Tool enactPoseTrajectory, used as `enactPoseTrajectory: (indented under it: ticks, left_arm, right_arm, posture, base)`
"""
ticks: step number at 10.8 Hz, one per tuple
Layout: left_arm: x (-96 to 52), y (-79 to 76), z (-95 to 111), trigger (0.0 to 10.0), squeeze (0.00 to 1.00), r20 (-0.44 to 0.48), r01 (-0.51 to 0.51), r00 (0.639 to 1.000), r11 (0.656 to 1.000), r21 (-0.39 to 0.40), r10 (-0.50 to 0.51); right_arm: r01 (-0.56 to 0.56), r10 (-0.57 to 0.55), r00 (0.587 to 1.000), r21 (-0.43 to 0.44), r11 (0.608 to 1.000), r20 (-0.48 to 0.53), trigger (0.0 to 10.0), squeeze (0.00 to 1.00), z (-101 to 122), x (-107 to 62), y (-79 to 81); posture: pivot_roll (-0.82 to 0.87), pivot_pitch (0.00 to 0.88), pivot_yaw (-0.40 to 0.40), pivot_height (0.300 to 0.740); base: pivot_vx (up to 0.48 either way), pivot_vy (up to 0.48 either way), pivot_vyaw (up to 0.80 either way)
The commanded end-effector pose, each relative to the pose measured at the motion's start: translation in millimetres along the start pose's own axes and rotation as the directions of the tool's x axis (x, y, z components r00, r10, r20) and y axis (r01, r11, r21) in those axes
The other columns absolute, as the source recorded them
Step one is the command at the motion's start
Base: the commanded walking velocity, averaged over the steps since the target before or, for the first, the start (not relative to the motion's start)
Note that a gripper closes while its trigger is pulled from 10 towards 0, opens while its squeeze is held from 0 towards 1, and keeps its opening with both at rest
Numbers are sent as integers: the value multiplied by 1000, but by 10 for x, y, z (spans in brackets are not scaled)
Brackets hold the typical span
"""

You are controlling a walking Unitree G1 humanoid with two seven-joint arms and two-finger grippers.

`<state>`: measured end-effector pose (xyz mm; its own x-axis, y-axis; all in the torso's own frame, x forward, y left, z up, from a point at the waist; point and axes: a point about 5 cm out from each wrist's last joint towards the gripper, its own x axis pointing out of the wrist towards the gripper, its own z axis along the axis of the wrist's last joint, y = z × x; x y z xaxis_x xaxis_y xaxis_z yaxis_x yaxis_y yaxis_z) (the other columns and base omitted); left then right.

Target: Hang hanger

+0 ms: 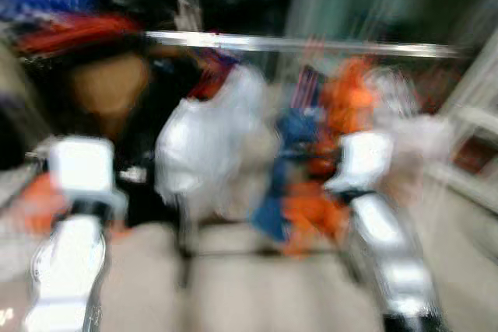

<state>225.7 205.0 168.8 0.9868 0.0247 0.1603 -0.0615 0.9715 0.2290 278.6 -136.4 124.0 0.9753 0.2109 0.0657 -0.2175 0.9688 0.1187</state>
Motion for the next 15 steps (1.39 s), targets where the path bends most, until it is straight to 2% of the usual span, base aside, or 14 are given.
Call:
enactPoseTrajectory:
  ticks: [1, 3, 4, 5, 6, 7, 8, 9, 10, 11, 12, 13, 15]
  left_arm:
    - [17, 51, 11, 10000, 0, -7, -5, 1000, 1000, 13, 5]
    - [129, -44, 7, 10000, 0, -15, 77, 997, 997, -1, -77]
    - [154, -83, 19, 10000, 0, -7, 102, 995, 995, -3, -102]
    - [214, -189, 71, 10000, 0, 18, 184, 983, 983, 2, -185]
    - [243, -249, 89, 10000, 0, 27, 229, 973, 973, -3, -229]
    - [257, -327, 78, 10000, 0, 22, 288, 958, 957, -41, -288]
    - [260, -324, 52, 10000, 0, 10, 265, 964, 961, -84, -265]
    - [260, -331, 33, 10000, 0, 1, 266, 964, 960, -87, -267]
    - [250, -402, -9, 10000, 0, -42, 340, 939, 940, -32, -341]
    - [257, -449, 18, 10000, 1000, -42, 393, 918, 918, -53, -395]
    - [293, -478, 92, 10000, 1000, -16, 436, 899, 896, -86, -439]
    - [342, -459, 145, 10000, 1000, -1, 442, 896, 891, -106, -444]
    - [409, -388, 179, 10000, 1000, -11, 435, 898, 891, -133, -440]
  right_arm:
    - [-11, 10, 1000, 16, 1000, 24, 10000, 0, 80, 71, 54]
    - [85, -84, 996, -6, 996, 26, 10000, 0, 127, 20, -87]
    - [99, -99, 994, -9, 995, 37, 10000, 0, 138, -15, -121]
    - [130, -130, 991, -14, 991, 37, 10000, 0, 163, -95, -187]
    - [138, -137, 990, -13, 990, 35, 10000, 0, 169, -125, -194]
    - [150, -150, 989, 12, 989, 17, 10000, 0, 144, -157, -183]
    - [153, -153, 988, 3, 988, 5, 10000, 0, 138, -181, -179]
    - [157, -157, 988, 2, 988, 7, 10000, 0, 167, -199, -187]
    - [183, -182, 983, 6, 983, -4, 10000, 0, 203, -249, -235]
    - [174, -174, 985, -1, 985, -2, 10000, 0, 237, -264, -224]
    - [141, -141, 990, -1, 990, 7, 10000, 0, 312, -260, -178]
    - [70, -70, 997, -11, 998, 16, 10000, 0, 422, -255, -95]
    - [-140, 141, 990, -49, 989, 26, 10000, 0, 569, -286, 53]
  posture:
    - [83, 12, -46, 740]
    - [57, 5, -12, 740]
    - [53, 0, -3, 740]
    - [45, 0, -4, 740]
    - [28, 0, -8, 740]
    - [11, 0, -6, 740]
    - [-26, 0, 15, 740]
    - [-44, 0, 28, 740]
    - [-61, 0, 43, 740]
    - [-76, 0, 55, 740]
    - [-84, 0, 59, 740]
    - [-88, 0, 56, 740]
    - [-89, 0, 52, 740]
  base:
    - [420, 0, 0]
    - [398, 0, 0]
    - [409, 0, -800]
    - [405, 0, -606]
    - [405, 0, 0]
    - [0, 0, 0]
    - [0, 0, 0]
    - [0, 0, 0]
    - [0, 0, 0]
    - [0, 0, 0]
    - [0, 0, 0]
    - [0, 0, 0]
    - [0, 0, 0]
